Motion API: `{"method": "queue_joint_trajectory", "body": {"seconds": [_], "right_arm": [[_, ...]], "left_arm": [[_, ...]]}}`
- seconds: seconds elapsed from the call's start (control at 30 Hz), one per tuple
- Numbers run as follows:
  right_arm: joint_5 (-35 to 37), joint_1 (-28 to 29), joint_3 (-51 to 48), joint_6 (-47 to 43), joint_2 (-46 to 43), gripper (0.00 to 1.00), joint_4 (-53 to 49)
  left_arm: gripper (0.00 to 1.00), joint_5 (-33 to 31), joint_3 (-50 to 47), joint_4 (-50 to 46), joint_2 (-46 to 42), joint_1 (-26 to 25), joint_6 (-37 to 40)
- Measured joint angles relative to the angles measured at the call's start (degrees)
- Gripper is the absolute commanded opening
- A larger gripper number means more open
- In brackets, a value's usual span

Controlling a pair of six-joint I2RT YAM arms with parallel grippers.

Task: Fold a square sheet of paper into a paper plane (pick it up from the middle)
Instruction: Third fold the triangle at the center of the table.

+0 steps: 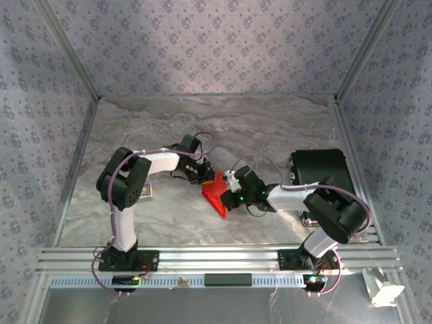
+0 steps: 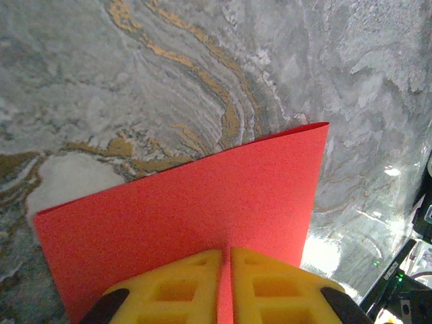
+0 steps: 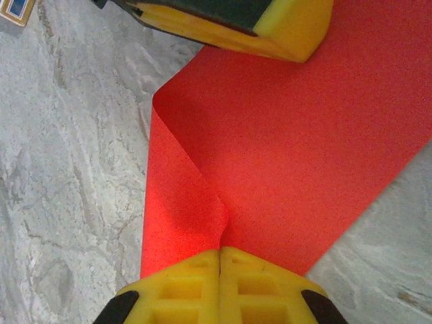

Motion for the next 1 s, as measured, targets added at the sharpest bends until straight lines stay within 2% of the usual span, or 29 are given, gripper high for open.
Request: {"method": "queue_joint_trajectory", "body": {"seconds": [0.33,1.0], "right_arm": [[2.2,0.0,0.3,0.0,0.0,0.01,0.0],[1.7,0.1,0.5,-0.4,1.5,0.01,0.2]], "left_arm": [[0.14,0.0,0.0,0.2,0.0,0.0,-0.3],[0.14,0.0,0.0,0.6,0.0,0.0,-0.9]]}}
